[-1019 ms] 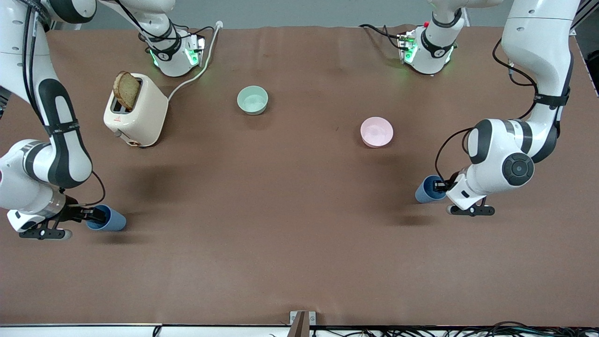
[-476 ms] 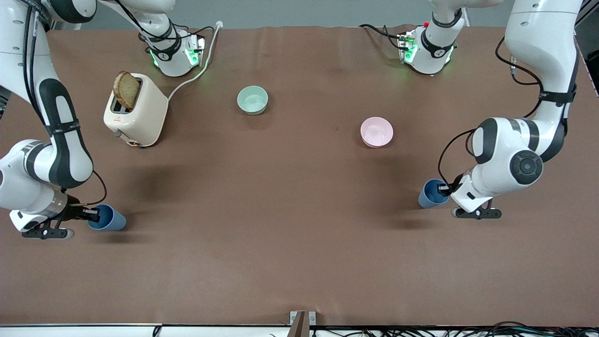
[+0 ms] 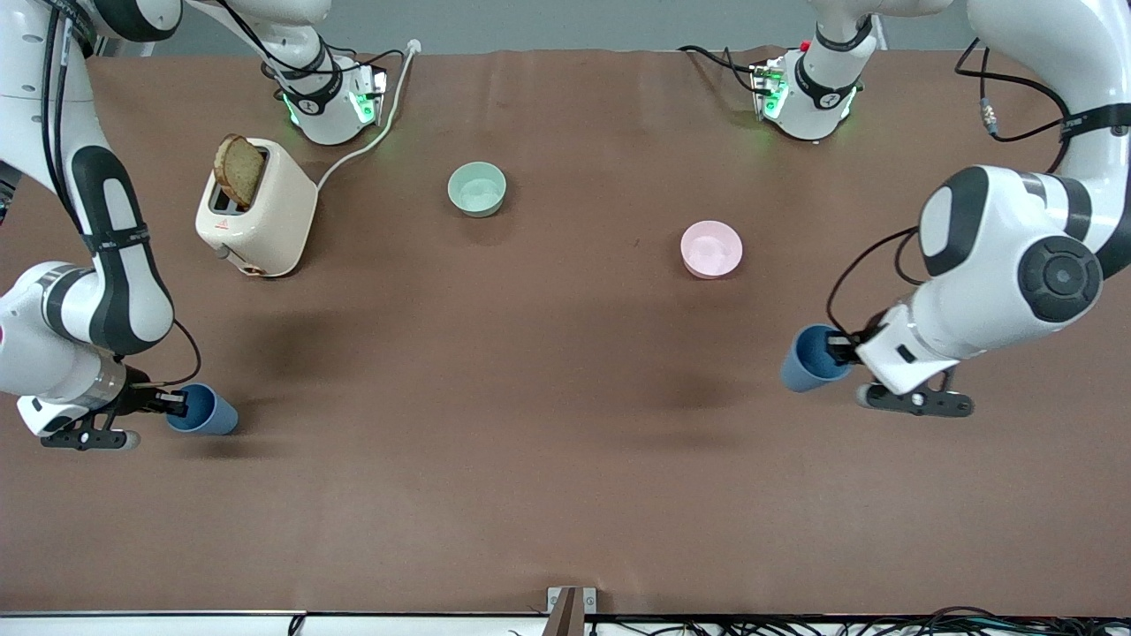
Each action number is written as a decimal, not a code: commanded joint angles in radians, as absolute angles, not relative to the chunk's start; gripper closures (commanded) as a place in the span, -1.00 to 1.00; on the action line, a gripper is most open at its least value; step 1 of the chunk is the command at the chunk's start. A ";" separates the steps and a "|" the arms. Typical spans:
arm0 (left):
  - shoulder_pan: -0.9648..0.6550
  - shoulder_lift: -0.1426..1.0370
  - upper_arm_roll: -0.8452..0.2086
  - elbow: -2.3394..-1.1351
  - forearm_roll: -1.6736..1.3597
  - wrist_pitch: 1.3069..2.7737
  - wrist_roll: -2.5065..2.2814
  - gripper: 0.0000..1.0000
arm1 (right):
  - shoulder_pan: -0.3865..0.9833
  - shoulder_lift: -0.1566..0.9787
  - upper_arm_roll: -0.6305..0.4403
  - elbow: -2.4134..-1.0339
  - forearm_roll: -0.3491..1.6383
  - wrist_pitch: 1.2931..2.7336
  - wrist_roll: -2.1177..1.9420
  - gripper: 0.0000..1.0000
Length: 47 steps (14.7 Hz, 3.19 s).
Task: Stack blue cups with both arms
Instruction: 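Carry the blue cup with the left gripper toward the table middle, then set the cup down, open the left gripper and withdraw it, then carry the blue cup with the right gripper over the placed cup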
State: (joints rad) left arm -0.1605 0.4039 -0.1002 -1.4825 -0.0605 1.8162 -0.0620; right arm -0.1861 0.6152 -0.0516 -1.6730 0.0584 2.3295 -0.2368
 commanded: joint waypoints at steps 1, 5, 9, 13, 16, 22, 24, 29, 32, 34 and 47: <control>-0.247 0.523 -0.129 -1.369 -0.080 1.793 -0.066 0.99 | -0.186 0.572 -0.049 -1.695 0.072 2.310 -0.235 0.99; -0.406 0.621 -0.127 -1.284 -0.077 1.808 -0.067 0.99 | -0.160 0.502 -0.049 -1.680 0.071 2.215 -0.167 0.99; -0.508 0.675 -0.124 -1.282 -0.075 1.897 -0.068 0.99 | -0.123 0.399 -0.049 -1.640 0.068 2.077 -0.112 0.99; -0.624 0.748 -0.104 -1.284 -0.061 2.006 -0.071 0.99 | -0.071 0.287 -0.049 -1.597 0.055 1.892 -0.029 0.99; -0.670 0.779 -0.101 -1.282 -0.049 2.052 -0.071 0.98 | -0.058 0.186 -0.048 -1.594 0.057 1.755 -0.020 0.99; -0.713 0.830 -0.100 -1.289 0.017 2.103 -0.071 0.84 | -0.057 0.040 -0.046 -1.603 0.060 1.597 -0.021 0.99; -0.713 0.835 -0.100 -1.289 0.032 2.103 -0.072 0.24 | -0.057 0.019 -0.046 -1.603 0.060 1.574 -0.021 0.99; -0.686 0.717 -0.101 -1.286 0.040 1.981 -0.069 -1.00 | -0.055 0.012 -0.046 -1.592 0.060 1.569 -0.021 0.99; -0.580 0.614 -0.104 -1.285 0.028 1.939 -0.069 -1.00 | -0.049 0.014 -0.046 -1.591 0.061 1.575 -0.020 0.99; -0.488 0.551 -0.101 -1.285 0.038 1.896 -0.071 -1.00 | -0.041 0.014 -0.046 -1.591 0.067 1.578 -0.002 0.99; -0.063 0.286 0.047 -1.290 0.016 1.701 -0.069 -1.00 | 0.311 0.127 -0.048 -1.594 0.150 1.807 0.376 0.99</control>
